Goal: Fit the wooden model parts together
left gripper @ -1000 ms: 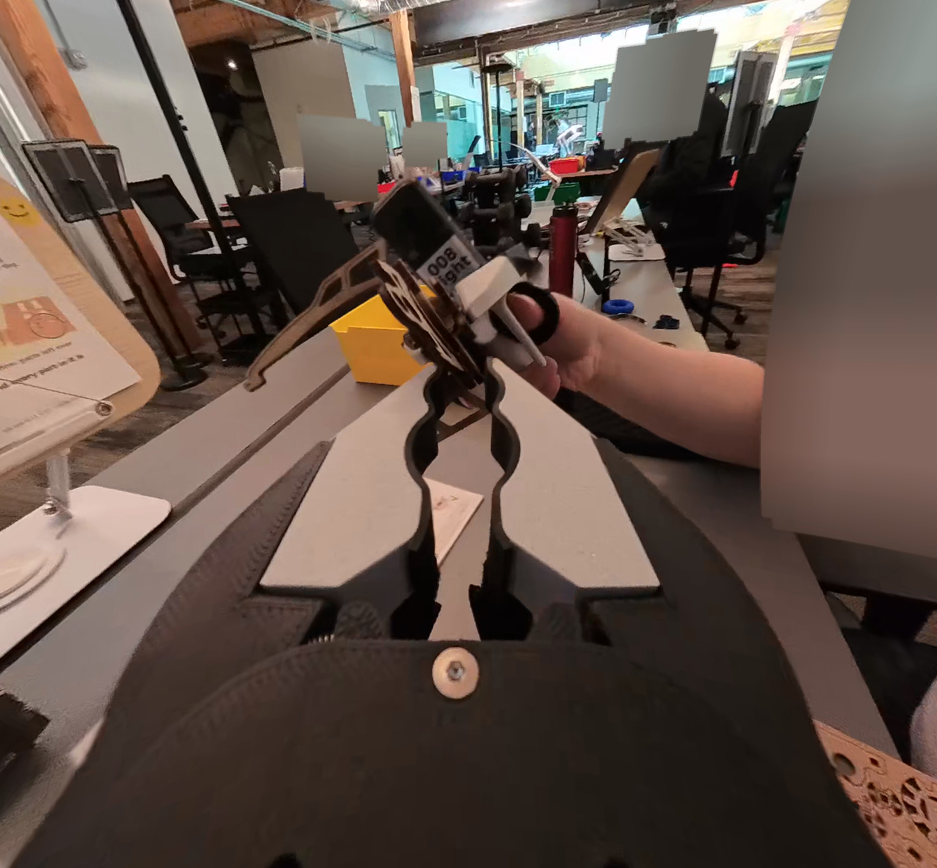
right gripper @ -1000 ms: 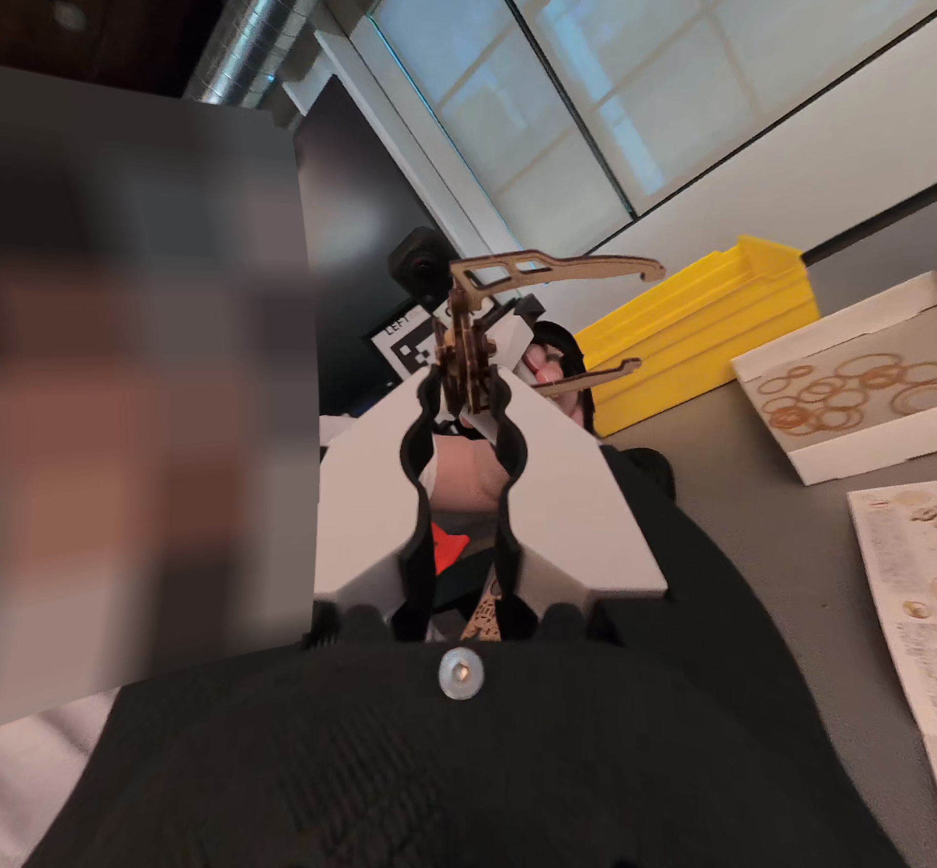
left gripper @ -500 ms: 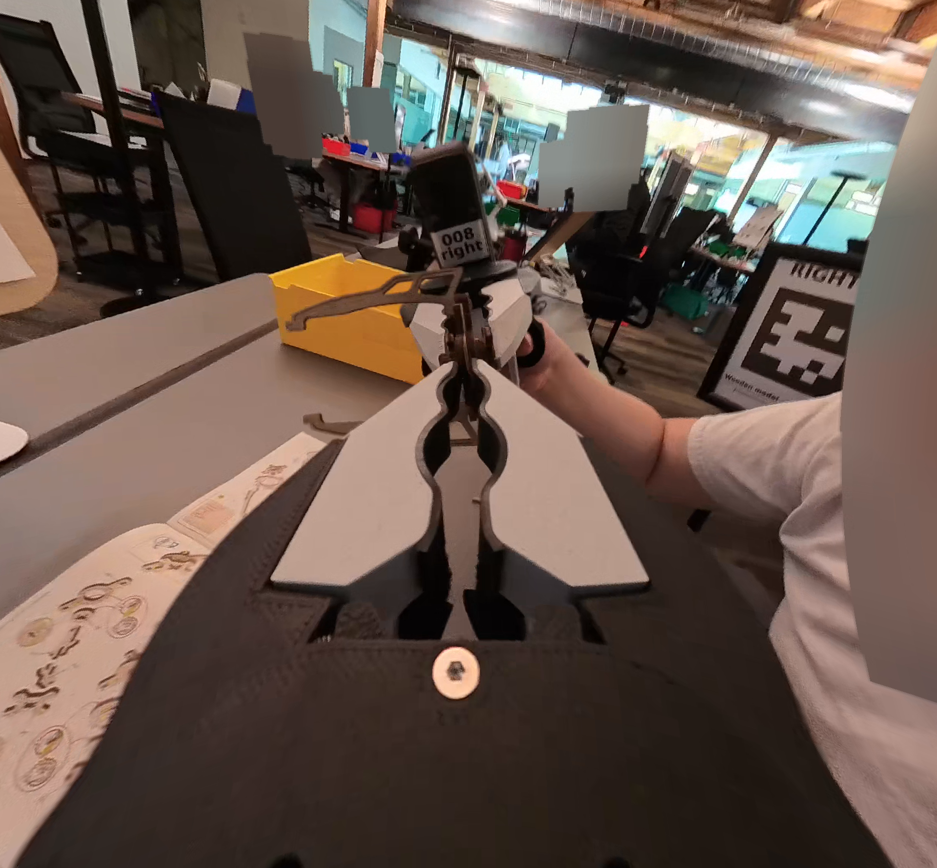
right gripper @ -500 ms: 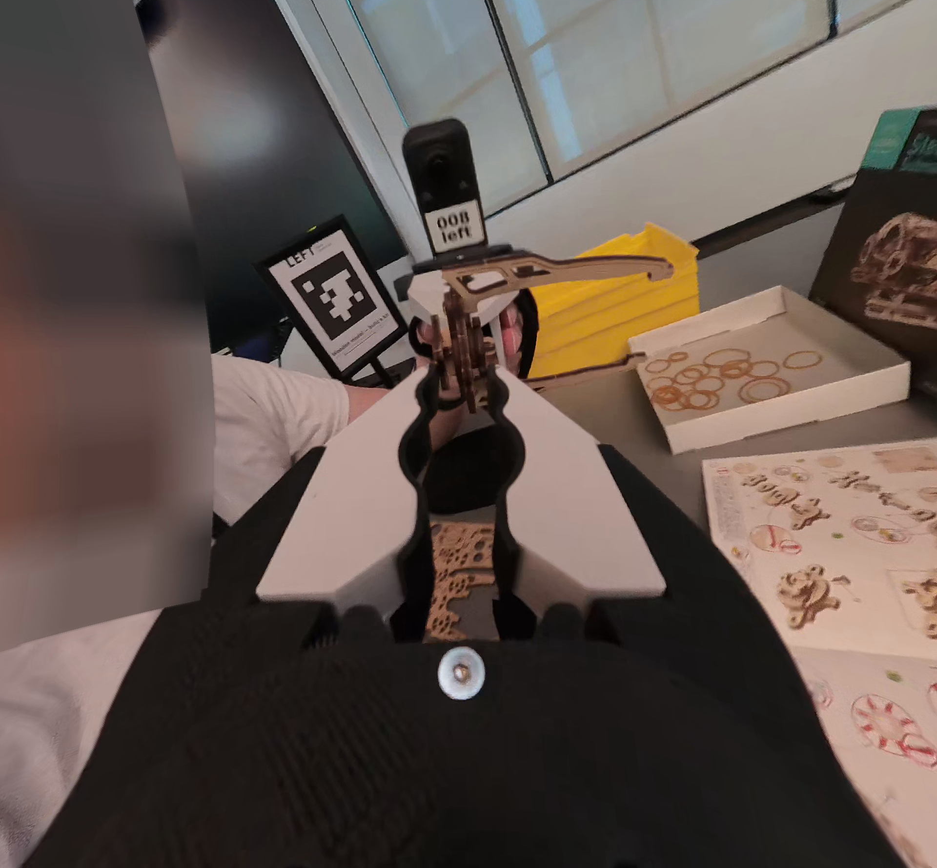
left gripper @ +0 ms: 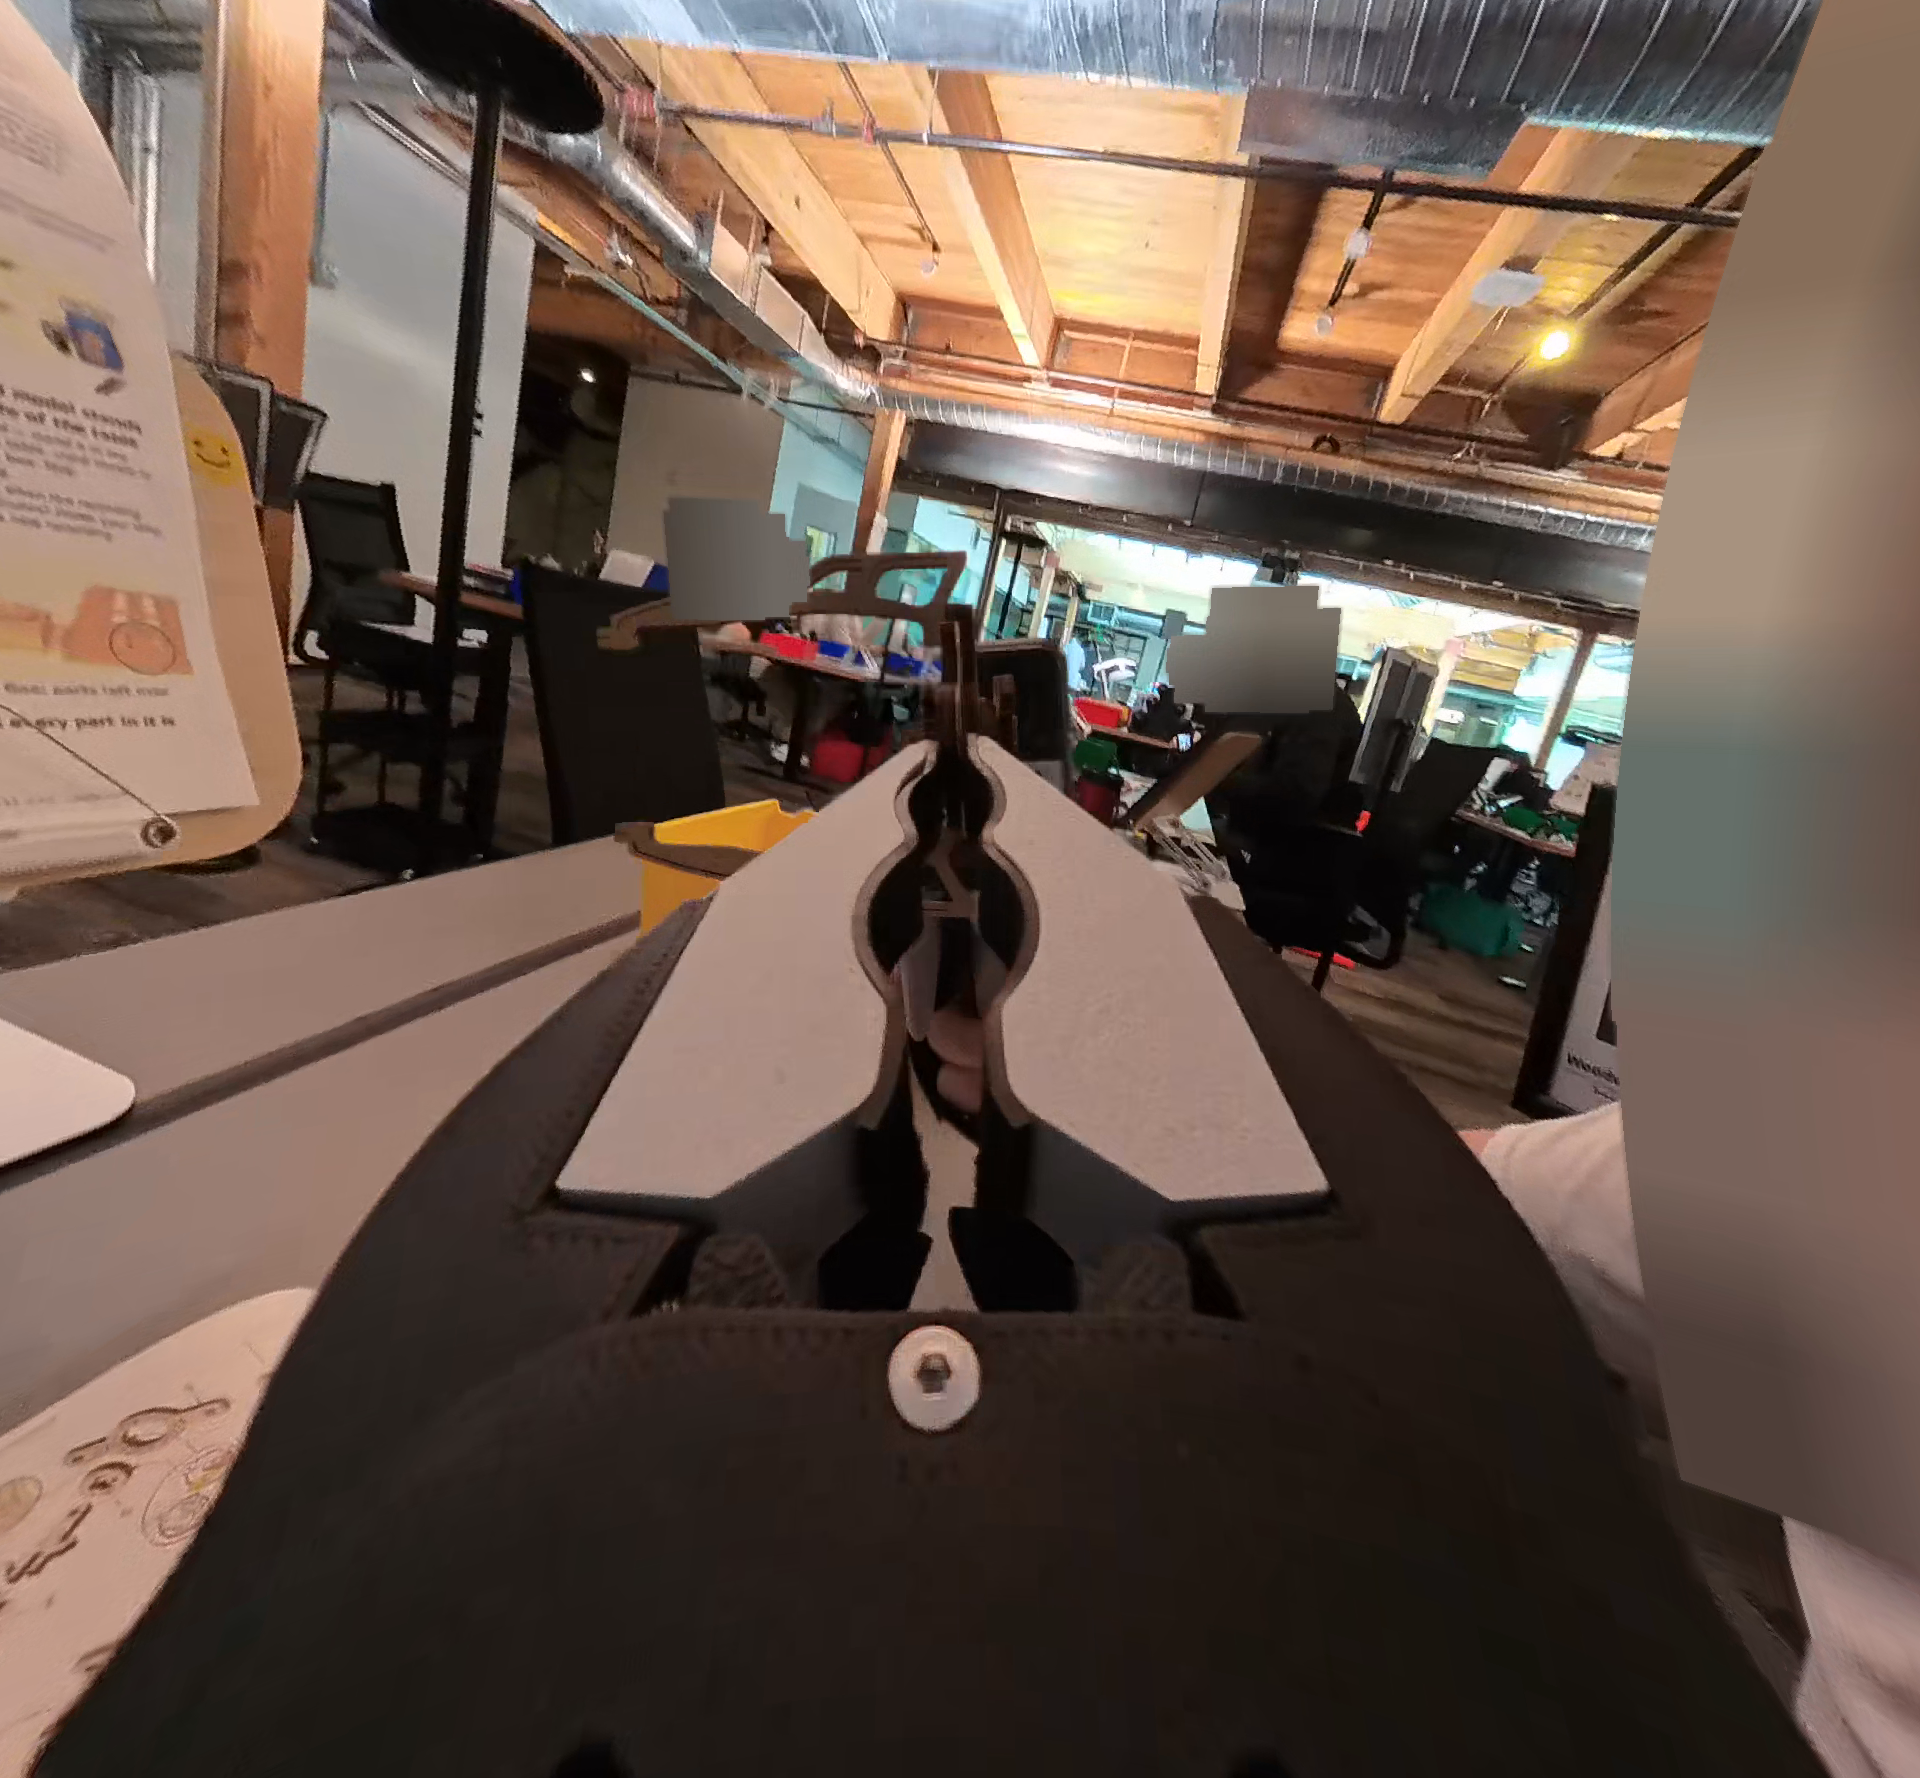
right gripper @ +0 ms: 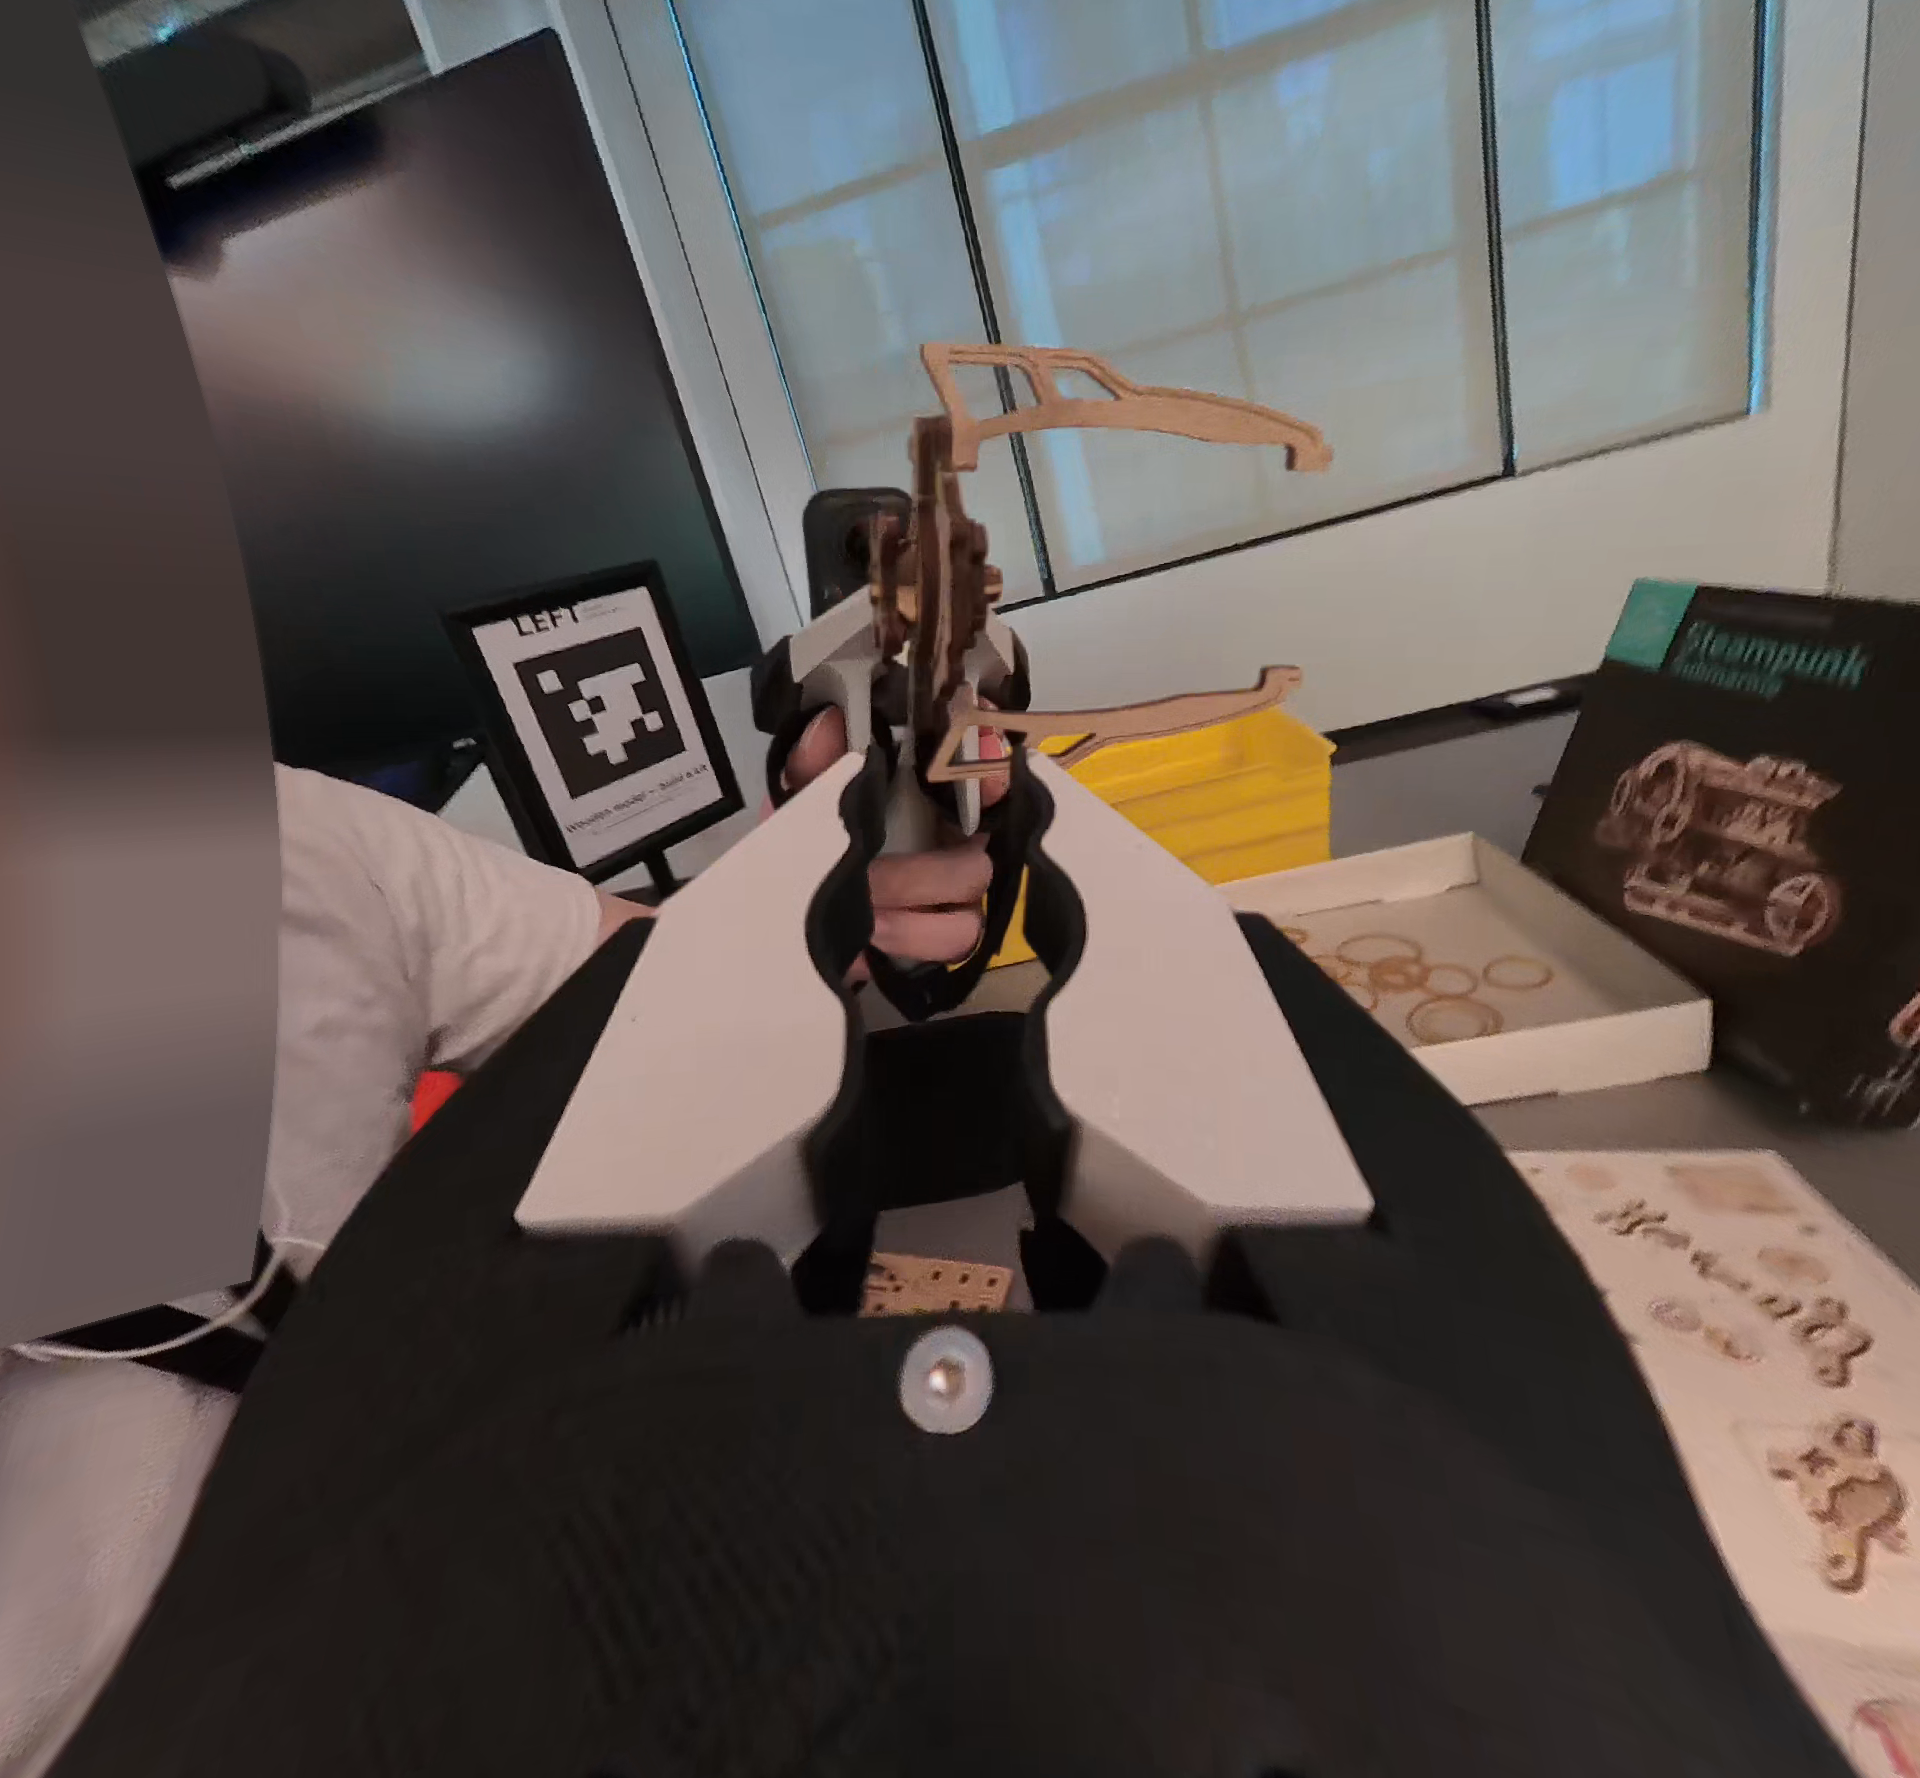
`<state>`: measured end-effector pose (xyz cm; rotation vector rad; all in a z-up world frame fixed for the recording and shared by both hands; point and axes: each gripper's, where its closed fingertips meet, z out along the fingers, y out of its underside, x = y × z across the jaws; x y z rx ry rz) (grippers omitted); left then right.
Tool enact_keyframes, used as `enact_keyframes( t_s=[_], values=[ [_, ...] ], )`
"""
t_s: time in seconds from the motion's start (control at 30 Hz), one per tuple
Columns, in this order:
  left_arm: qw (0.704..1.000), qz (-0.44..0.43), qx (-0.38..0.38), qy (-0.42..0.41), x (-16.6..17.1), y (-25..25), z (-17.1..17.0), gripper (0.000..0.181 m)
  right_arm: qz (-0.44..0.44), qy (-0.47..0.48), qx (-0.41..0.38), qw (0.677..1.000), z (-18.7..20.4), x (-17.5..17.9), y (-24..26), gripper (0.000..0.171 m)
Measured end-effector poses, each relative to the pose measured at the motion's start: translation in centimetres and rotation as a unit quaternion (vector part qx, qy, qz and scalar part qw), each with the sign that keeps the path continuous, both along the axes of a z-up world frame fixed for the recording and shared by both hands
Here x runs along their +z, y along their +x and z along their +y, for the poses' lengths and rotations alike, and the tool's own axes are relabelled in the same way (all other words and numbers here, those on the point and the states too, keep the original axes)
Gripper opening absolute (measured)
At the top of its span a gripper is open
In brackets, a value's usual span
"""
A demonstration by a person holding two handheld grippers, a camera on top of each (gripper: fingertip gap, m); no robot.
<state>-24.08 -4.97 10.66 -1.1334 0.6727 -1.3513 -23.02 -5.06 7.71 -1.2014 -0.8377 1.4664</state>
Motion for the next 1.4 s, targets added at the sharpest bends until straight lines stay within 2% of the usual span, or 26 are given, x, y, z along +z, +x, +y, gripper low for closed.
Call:
enact_keyframes(
  t_s=[0.1, 0.2, 0.4, 0.47, 0.7, 0.77, 0.83, 1.1, 1.27, 1.4],
  values=[
    [1.0, -0.009, -0.003, -0.001, 0.1, 0.0, -0.2, 0.0, 0.027, 0.062, -0.013, 0.998, -1.0, 1.0, 0.2, 0.021],
    [0.999, -0.03, -0.023, -0.01, 0.4, 0.1, -0.7, 0.0, 0.029, 0.084, -0.045, 0.995, -0.6, 1.2, 0.4, 0.02],
    [0.998, -0.04, -0.046, -0.027, 0.2, 0.5, -1.2, 0.0, 0.04, 0.121, -0.026, 0.991, -1.9, 1.5, 0.4, 0.012],
    [0.997, -0.047, -0.057, -0.035, 0.4, 0.5, -1.4, 0.0, 0.029, 0.121, -0.014, 0.992, -2.1, 1.3, 0.2, 0.007],
    [0.996, -0.045, -0.061, -0.041, 0.2, 0.7, -1.4, 0.0, 0.025, 0.078, 0.002, 0.997, -1.7, 1.0, 0.2, 0.011],
    [0.997, -0.043, -0.057, -0.042, 0.1, 0.8, -1.4, 0.0, 0.014, 0.068, -0.016, 0.997, -1.0, 0.7, 0.1, 0.027],
    [0.997, -0.041, -0.052, -0.04, 0.0, 0.9, -1.3, 0.0, 0.016, 0.077, 0.005, 0.997, -1.7, 0.8, 0.0, 0.012],
    [0.997, -0.042, -0.054, -0.035, 0.1, 1.0, -1.7, 0.0, 0.009, 0.091, 0.013, 0.996, -2.3, 0.9, -0.1, 0.011],
    [0.998, -0.019, -0.057, -0.018, 0.0, 1.2, -1.8, 0.0, 0.023, 0.051, 0.035, 0.998, -2.2, 1.3, 0.3, 0.01],
    [0.996, 0.084, -0.032, 0.028, -1.8, 2.4, -1.5, 0.035, 0.05, 0.013, 0.039, 0.998, -1.6, 1.9, 0.9, 0.01]
  ],
)
